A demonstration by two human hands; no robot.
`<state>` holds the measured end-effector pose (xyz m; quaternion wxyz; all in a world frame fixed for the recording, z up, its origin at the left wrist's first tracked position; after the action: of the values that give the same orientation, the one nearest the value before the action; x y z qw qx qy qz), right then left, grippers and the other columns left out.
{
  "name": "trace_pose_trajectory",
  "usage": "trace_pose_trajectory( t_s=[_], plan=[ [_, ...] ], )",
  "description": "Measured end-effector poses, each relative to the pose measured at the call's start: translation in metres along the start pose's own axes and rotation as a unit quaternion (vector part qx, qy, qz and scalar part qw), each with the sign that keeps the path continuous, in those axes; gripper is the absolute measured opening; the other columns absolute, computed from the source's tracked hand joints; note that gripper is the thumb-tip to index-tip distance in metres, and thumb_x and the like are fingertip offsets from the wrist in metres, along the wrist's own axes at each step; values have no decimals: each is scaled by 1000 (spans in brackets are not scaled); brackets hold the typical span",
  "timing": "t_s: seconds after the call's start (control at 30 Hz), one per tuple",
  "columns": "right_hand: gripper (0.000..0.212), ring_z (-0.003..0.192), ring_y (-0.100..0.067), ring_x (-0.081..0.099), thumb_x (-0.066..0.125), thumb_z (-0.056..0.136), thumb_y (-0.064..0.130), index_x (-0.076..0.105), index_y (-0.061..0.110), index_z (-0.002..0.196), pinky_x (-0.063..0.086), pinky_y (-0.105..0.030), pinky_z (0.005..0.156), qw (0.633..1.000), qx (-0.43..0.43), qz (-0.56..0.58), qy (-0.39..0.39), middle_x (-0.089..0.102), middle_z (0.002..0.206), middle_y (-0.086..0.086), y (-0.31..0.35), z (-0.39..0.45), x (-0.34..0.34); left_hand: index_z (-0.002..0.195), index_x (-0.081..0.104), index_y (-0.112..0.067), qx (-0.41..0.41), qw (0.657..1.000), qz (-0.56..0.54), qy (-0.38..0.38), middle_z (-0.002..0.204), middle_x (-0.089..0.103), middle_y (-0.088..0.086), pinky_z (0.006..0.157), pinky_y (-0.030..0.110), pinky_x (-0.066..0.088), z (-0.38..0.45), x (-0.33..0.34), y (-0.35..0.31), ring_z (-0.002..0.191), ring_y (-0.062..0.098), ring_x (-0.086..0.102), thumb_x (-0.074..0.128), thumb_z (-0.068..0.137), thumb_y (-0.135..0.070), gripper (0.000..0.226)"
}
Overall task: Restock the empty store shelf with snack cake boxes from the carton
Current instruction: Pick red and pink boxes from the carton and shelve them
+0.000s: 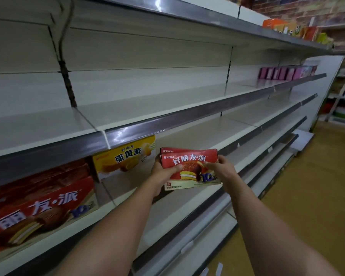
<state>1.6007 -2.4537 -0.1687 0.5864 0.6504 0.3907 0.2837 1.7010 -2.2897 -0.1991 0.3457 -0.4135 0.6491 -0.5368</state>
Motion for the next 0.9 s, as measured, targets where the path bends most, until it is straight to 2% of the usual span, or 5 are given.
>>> trace_pose_trajectory(
  t_s=[0.27,0.47,0.57,0.7,0.9],
  plan=[
    [39,112,-30,59,61,91,7,48,9,127,49,-44,95,999,-4,-26,39,60,121,-12,14,94,4,103,54,-17,-34,998,49,-30,104,63,2,66,22,47,57,16,-13,88,15,61,69,84,-8,26],
    [46,114,-29,58,64,87,1,47,7,130,48,-40,93,992,-42,-52,107,60,123,-13,23,166,8,137,35,-23,27,978,92,-187,127,59,3,100,42,46,107,23,-8,118,23,56,85,67,-23,86],
    [47,110,-25,58,67,85,1,48,8,127,48,-41,94,986,-59,-52,146,61,118,-10,23,197,4,136,25,-46,36,956,120,-264,134,52,3,102,50,44,130,30,1,125,26,49,87,43,-57,112],
    [46,103,-25,60,68,81,-5,53,11,121,49,-45,97,979,-70,-66,182,63,115,-10,16,229,-5,145,22,-39,0,925,190,-329,149,32,8,111,53,31,136,55,0,138,34,29,84,65,-42,102],
    [38,104,-22,63,77,79,18,56,29,108,49,-45,98,949,-129,-170,231,67,110,0,11,269,-6,144,32,-27,1,900,181,-397,137,45,9,105,46,41,140,70,-4,125,30,47,84,68,-33,92]
  ],
)
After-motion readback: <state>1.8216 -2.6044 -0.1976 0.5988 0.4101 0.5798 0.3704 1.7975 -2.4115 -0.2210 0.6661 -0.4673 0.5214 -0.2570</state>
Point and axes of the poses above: each hand's wrist, its own z-axis towards the middle knuckle, its own x-axis out of the palm, y = z × x, the point moved 3 cm from there along z, towards the middle knuckle
